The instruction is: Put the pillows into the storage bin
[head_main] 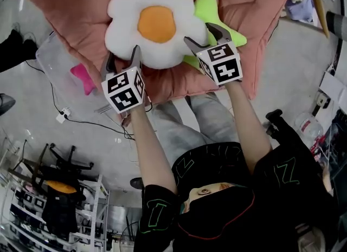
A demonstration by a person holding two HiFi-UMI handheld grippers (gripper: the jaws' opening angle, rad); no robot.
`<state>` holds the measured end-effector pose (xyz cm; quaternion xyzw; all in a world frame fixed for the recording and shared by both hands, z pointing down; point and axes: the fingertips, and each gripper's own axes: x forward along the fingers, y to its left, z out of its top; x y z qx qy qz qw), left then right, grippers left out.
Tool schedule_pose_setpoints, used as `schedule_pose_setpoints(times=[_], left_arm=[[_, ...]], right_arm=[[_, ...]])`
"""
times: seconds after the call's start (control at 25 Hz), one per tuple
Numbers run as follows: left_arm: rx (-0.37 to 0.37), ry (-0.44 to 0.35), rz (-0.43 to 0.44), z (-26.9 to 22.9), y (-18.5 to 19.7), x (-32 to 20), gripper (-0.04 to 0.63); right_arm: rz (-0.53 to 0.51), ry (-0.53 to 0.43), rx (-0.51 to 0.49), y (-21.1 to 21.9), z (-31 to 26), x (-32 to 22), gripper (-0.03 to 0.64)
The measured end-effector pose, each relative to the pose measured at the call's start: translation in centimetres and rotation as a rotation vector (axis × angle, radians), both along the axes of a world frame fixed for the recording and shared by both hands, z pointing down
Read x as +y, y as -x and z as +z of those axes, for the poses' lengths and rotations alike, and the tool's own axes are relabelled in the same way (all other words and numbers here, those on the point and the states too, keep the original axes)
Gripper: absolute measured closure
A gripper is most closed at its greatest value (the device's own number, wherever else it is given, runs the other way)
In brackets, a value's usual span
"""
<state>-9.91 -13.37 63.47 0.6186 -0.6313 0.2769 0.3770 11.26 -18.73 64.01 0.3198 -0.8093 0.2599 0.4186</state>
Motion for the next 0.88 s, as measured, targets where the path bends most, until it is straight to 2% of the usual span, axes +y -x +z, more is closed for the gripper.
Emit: schedule_pose_setpoints(times=[0.2, 0.28, 0.48, 0.6, 0.88], left_arm=[[-0.006, 0.007, -0.008, 1.0, -0.6, -0.6, 0.304], [0.000, -0.002, -0.014, 0.9, -0.9, -0.7, 0.367], [0.018, -0.028, -0.009, -0.1, -1.4, -0.4, 0.470], [0.029, -0.054, 0.004, -1.4, -1.6, -0.1, 0.494], [0.022, -0.130, 0.011, -6.6, -1.1, 1.0, 0.503]], right_arm=[[0.007, 0.091, -0.058, 0.4, 1.2, 0.1, 0.302], [0.023, 0.117, -0.070, 0.4, 1.2, 0.2, 0.313], [0.027, 0.115, -0.060, 0.6, 0.3, 0.7, 0.432], [0.009, 0.112, -0.061, 0.5, -0.4, 1.3, 0.481], [-0.030, 0.063, -0.097, 0.9, -4.8, 1.9, 0.494]])
